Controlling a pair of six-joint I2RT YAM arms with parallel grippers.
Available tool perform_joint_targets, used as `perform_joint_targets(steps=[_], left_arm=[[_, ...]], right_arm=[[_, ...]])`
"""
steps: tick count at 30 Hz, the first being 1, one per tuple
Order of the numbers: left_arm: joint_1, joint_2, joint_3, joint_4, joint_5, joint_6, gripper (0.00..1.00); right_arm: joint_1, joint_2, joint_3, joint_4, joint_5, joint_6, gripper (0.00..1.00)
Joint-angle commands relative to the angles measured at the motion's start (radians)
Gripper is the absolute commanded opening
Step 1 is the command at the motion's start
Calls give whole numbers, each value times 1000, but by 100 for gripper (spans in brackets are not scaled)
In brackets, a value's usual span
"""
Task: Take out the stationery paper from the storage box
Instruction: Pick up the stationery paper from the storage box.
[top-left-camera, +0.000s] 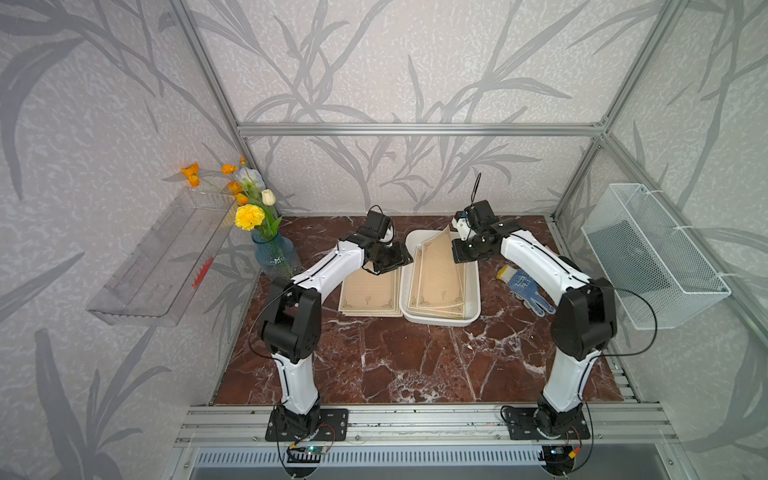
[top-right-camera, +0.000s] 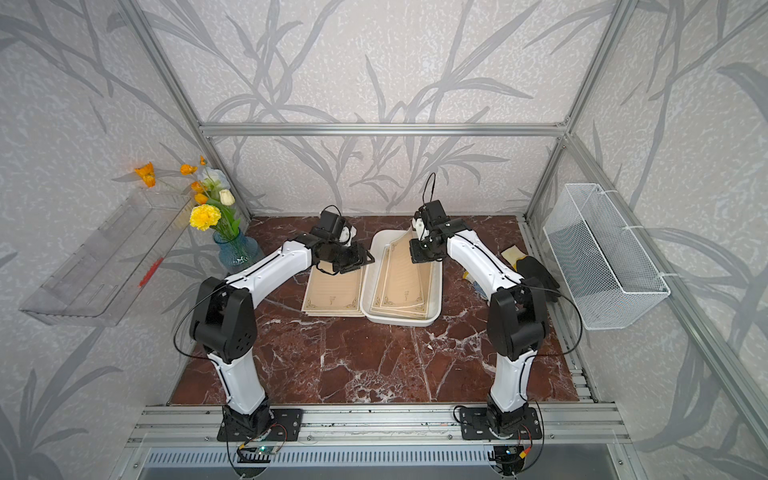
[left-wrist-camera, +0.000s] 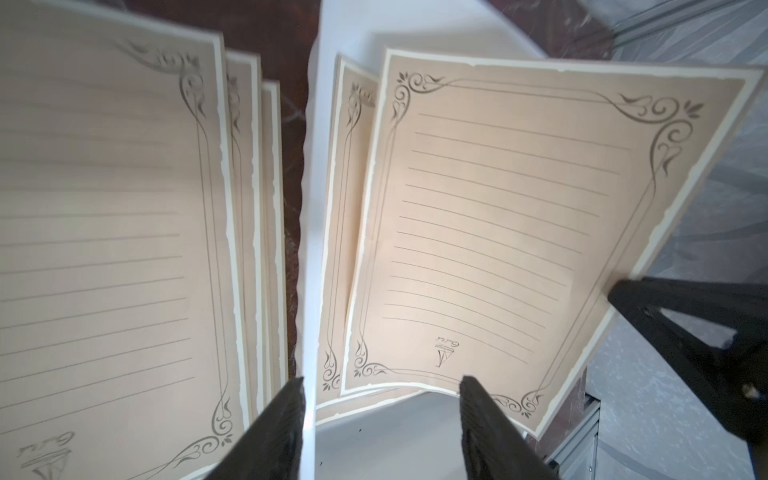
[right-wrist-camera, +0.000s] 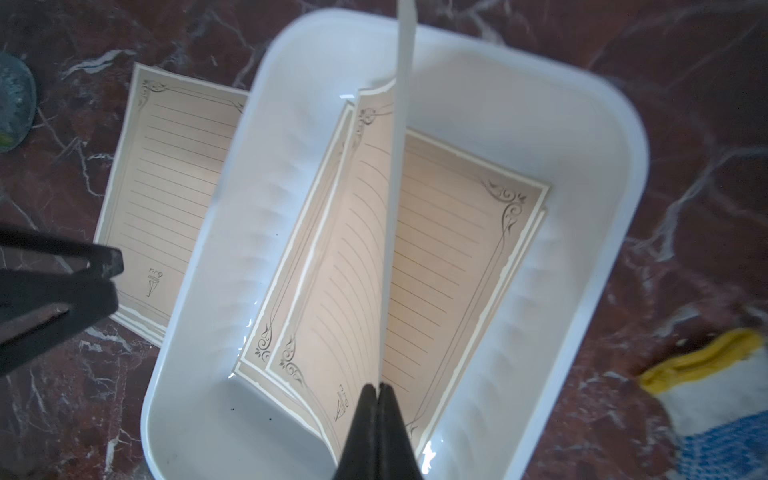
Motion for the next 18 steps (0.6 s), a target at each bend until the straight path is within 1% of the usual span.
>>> perform_joint_targets(steps=[1, 3, 6, 7, 9, 11, 13, 17, 18], left_arm=[[8, -111, 47, 0, -139, 79, 61], [8, -160, 36, 35, -196, 109, 62], [11, -244, -38, 161, -250, 147, 63], [12, -274, -68, 211, -264, 163, 63], [17, -331, -141, 320, -257, 196, 59], [25, -386, -222, 421, -224, 230, 51], [38, -436, -300, 509, -172, 242, 50], [64, -571, -480, 711, -59, 225, 54], [66, -605, -518, 757, -28, 231, 59]], right_arm=[[89, -75, 35, -53, 247, -195, 0], [151, -112, 26, -26, 401, -277, 0], [238, -181, -16, 69, 630, -399, 0], [262, -205, -35, 115, 690, -443, 0], [297, -249, -61, 193, 757, -510, 0], [313, -300, -63, 233, 757, -529, 0], [318, -352, -56, 242, 714, -509, 0], [318, -476, -68, 279, 576, -440, 0], [318, -500, -69, 284, 539, -424, 0]])
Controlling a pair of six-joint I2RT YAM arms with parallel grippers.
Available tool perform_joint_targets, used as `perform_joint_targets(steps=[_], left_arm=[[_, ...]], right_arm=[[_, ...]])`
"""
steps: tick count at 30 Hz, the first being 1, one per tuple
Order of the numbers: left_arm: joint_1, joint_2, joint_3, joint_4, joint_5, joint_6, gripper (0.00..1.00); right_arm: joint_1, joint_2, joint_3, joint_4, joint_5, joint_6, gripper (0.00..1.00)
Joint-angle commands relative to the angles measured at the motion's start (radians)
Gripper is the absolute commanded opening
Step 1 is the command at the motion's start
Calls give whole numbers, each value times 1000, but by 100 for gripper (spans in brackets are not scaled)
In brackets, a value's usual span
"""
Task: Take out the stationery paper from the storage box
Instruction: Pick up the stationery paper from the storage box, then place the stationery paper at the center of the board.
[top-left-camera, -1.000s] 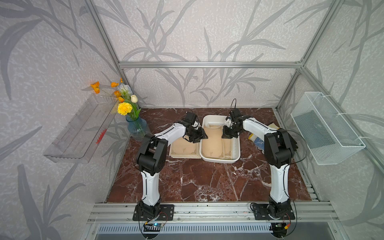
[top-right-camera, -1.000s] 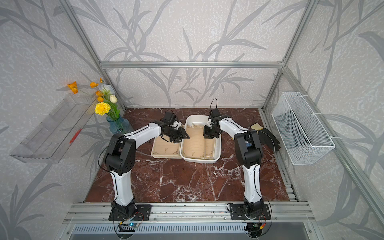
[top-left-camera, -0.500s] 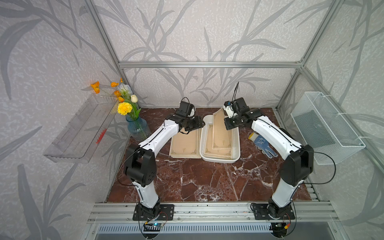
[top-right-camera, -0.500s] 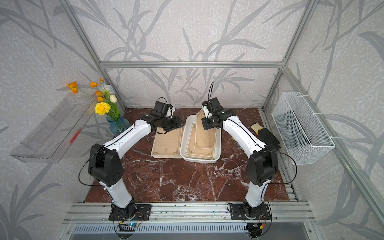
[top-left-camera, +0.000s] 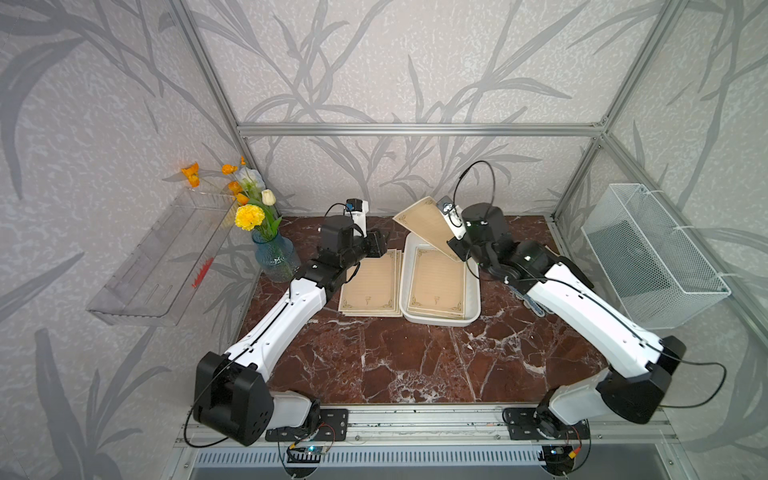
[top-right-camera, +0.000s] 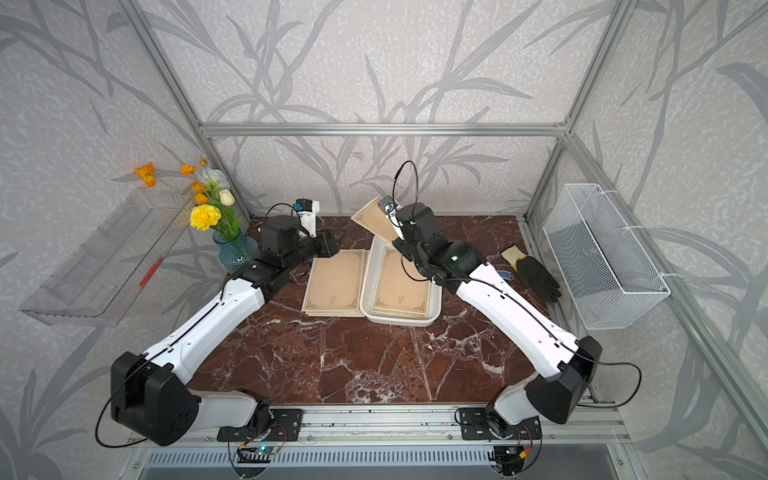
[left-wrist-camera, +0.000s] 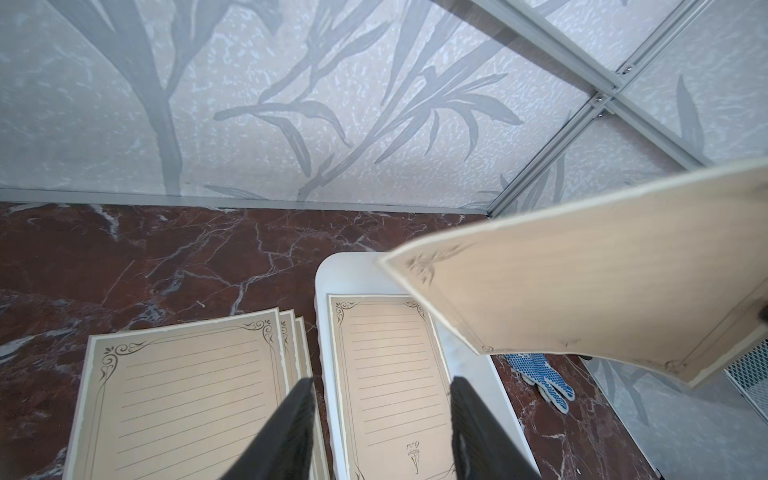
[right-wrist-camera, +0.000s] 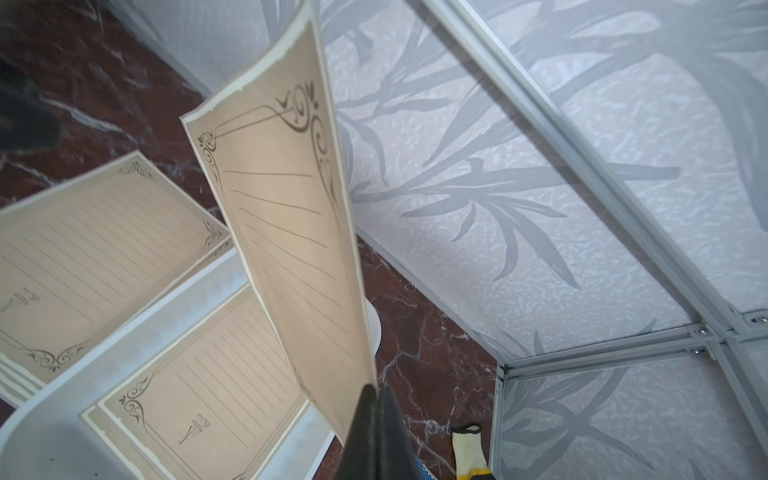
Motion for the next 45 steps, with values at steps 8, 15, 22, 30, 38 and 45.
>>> perform_joint_targets(steps=[8, 15, 22, 30, 38, 45], left_arm=[[15, -231, -194, 428, 394, 184, 100], [16, -151, -9, 260, 564, 294, 100], [16, -184, -25, 308, 564, 301, 98], [16, -268, -85, 354, 600, 331, 78], [16, -282, -54, 379, 648, 281, 7], [19, -325, 9, 186, 616, 331, 0]], right_arm=[[1, -244, -1, 129, -390, 95, 0], [0, -300, 6, 101, -560, 59, 0], [0, -329, -9, 79, -633, 100, 0], [-52, -338, -30, 94, -737, 173, 0], [-109, -336, -59, 114, -866, 219, 0], [-115, -339, -82, 149, -856, 282, 18]])
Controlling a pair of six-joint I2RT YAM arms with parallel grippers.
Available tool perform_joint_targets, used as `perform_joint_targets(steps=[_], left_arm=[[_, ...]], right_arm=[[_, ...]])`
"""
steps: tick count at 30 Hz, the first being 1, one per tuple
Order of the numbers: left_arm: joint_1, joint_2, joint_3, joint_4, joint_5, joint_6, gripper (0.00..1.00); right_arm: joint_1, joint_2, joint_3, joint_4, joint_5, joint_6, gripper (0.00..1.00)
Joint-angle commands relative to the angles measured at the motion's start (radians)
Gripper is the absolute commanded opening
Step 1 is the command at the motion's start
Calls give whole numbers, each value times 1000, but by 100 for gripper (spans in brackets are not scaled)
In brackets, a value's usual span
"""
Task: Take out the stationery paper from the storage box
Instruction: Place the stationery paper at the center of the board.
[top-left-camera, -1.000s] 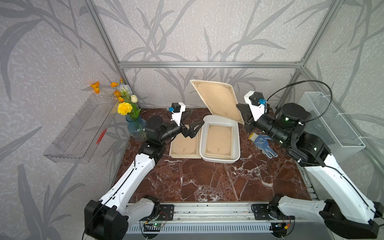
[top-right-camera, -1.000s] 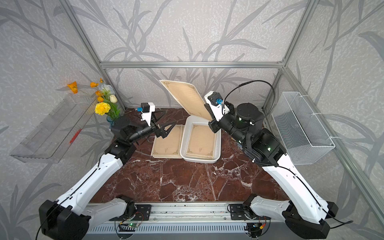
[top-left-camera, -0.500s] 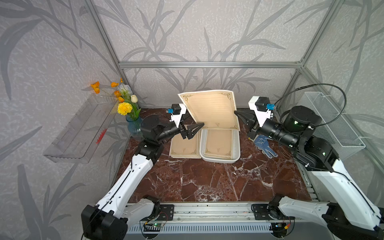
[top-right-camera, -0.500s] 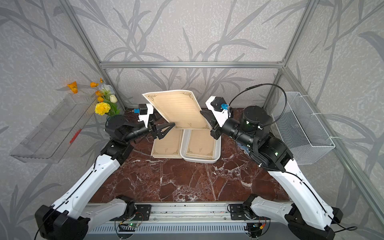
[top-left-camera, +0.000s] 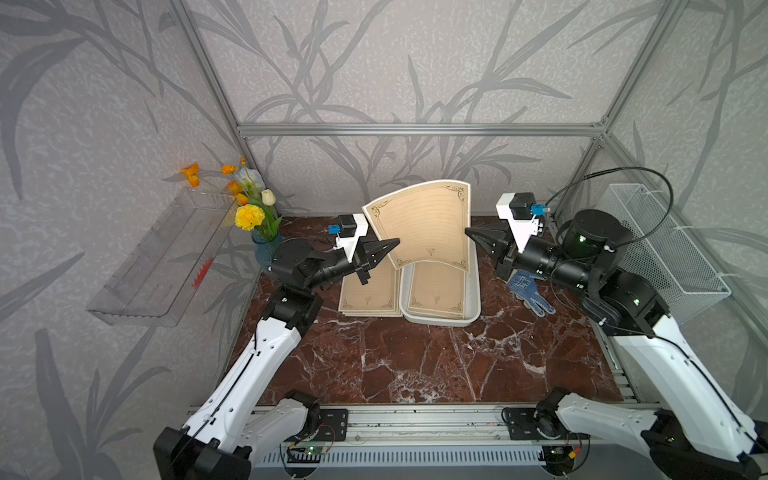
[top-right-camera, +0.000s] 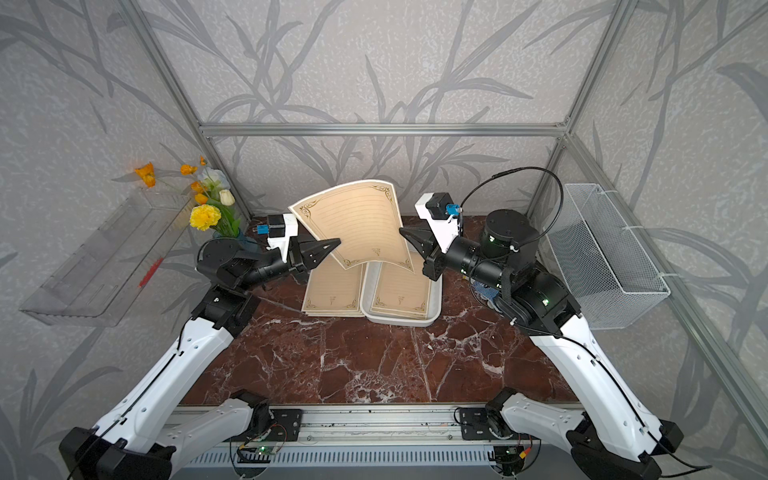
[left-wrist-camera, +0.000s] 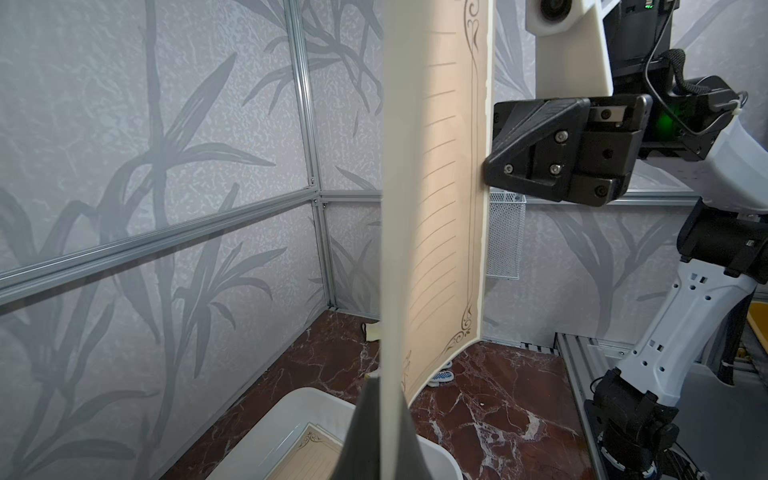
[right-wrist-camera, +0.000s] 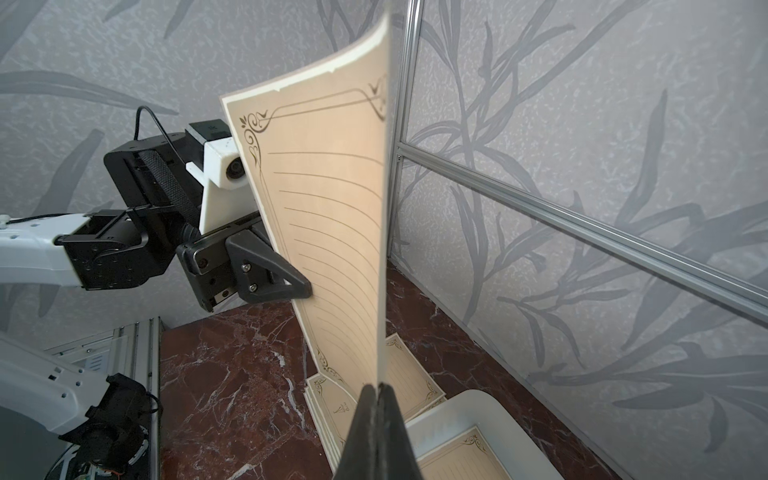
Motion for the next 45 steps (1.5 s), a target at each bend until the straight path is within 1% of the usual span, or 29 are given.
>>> perform_joint_targets(steps=[1, 2, 3, 4, 6, 9, 11, 14, 16, 21, 24, 26, 29, 30, 32, 34, 35, 37, 41, 45], left_arm=[[8, -41, 95, -191, -29, 64, 0], [16, -35, 131, -289, -48, 94, 0], [27, -26, 160, -364, -58, 118, 0], [44, -11, 194, -446, -70, 137, 0], [98, 24, 257, -566, -65, 149, 0], [183, 85, 315, -687, -56, 154, 0], [220, 141, 364, -805, -82, 206, 0], [248, 240, 449, -975, -97, 287, 0], [257, 311, 500, -1070, -103, 336, 0], [280, 502, 603, -1216, -102, 380, 0], [323, 610, 647, -1255, -131, 347, 0], [368, 679, 676, -1279, -72, 345, 0], [427, 784, 719, -1305, 64, 339, 0], [437, 826, 745, -1339, 93, 357, 0], [452, 933, 827, -1465, 144, 423, 0], [457, 1027, 891, -1574, 172, 485, 0], [458, 1065, 909, -1601, 191, 509, 0], [460, 1121, 915, -1615, 224, 531, 0], [459, 1206, 953, -1690, 249, 576, 0], [458, 1209, 955, -1702, 292, 604, 0]], right_arm=[[-5, -14, -12, 47, -6, 54, 52], [-5, -14, -20, 49, -2, 63, 73], [-5, -14, -27, 52, 1, 67, 87], [-4, -13, -34, 55, 12, 72, 95], [-5, -3, -42, 57, 45, 77, 98], [-5, 19, -45, 49, 114, 76, 99], [-8, 40, -36, 35, 160, 73, 100], [-10, 71, -10, 4, 194, 64, 100], [-10, 81, -1, -11, 193, 58, 100], [-10, 72, -10, -20, 196, 54, 99], [-10, 66, -23, -24, 221, 58, 100], [-10, 68, -28, -34, 238, 61, 99], [-10, 76, -26, -49, 251, 61, 99], [-10, 79, -25, -53, 255, 62, 99], [-9, 86, -22, -56, 257, 64, 100], [-10, 95, -19, -59, 254, 65, 99], [-10, 102, -16, -60, 251, 66, 100], [-10, 115, -8, -67, 250, 68, 99], [-9, 137, 11, -94, 258, 64, 99], [-10, 140, 3, -102, 272, 52, 99]])
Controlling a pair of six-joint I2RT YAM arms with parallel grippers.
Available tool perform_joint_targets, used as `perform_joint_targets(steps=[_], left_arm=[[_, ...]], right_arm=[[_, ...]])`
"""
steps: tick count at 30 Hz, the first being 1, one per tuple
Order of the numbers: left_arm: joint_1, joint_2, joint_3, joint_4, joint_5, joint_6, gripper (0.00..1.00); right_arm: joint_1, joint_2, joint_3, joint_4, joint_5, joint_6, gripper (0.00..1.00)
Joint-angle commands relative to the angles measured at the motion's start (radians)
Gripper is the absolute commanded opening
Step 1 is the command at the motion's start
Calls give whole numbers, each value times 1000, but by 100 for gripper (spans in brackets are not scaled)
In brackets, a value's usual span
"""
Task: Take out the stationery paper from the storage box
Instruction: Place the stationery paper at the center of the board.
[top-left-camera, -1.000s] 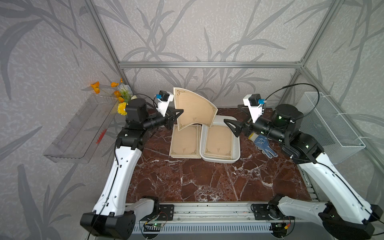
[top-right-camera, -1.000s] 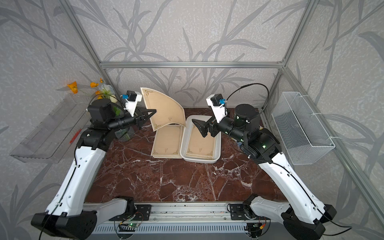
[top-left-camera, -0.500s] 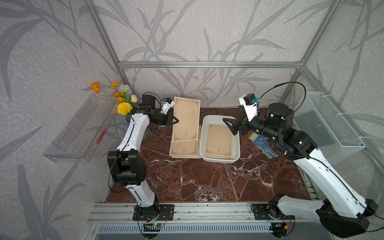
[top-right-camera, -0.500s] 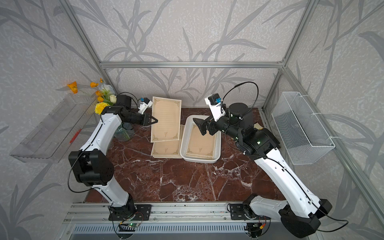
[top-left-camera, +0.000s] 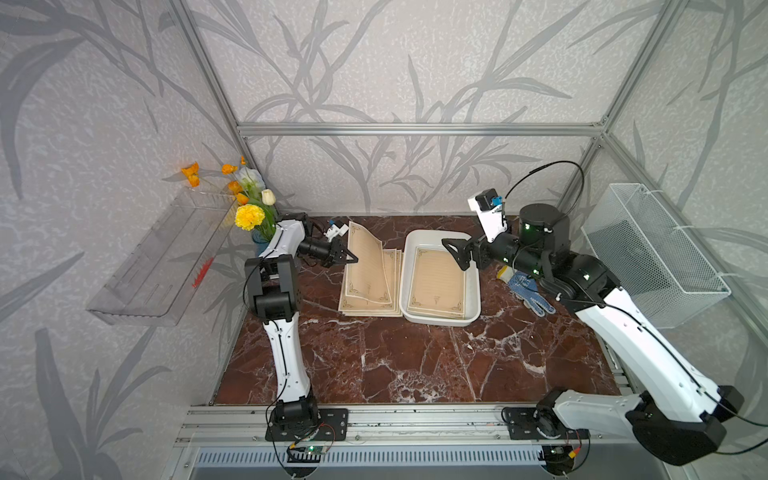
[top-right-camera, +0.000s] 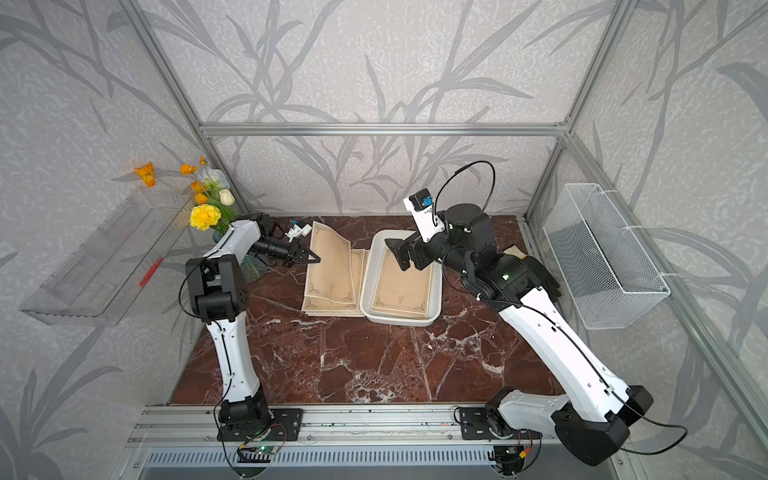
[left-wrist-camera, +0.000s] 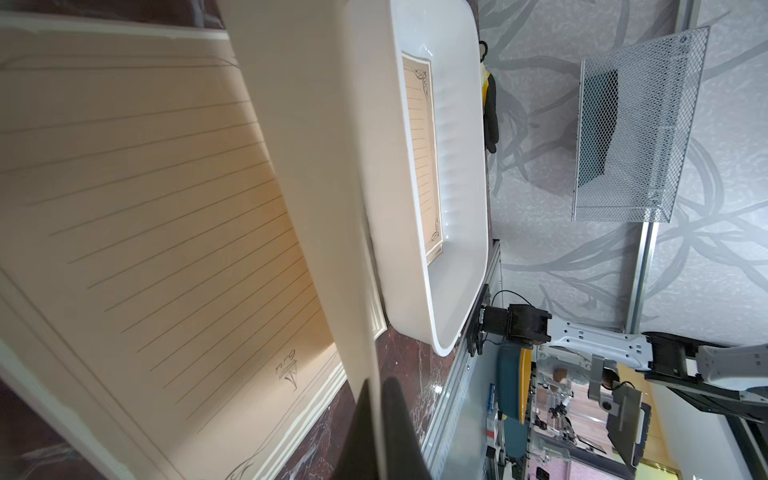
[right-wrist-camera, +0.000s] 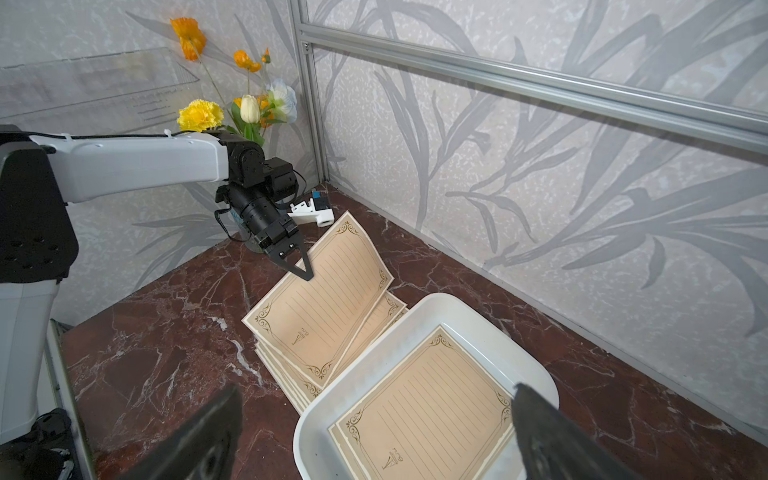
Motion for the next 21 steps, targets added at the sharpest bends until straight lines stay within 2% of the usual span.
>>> perform_joint_targets(steps=[1, 4, 8, 16, 21], left_arm=[[-4, -24, 43, -85, 95, 77, 0], [-5, -8, 38, -103, 106, 100, 0], [-5, 37, 32, -91, 38, 61, 0], [-13, 91, 36, -74, -14, 23, 0], [-14, 105, 39, -54, -130, -29, 0]], right_arm=[[-5, -1, 21, -19, 28, -8, 99], [-4, 7, 17, -19, 36, -14, 99], [-4, 22, 20, -28, 46, -17, 99], [-5, 48, 34, -52, 65, -29, 99], [-4, 65, 48, -82, 81, -25, 99]])
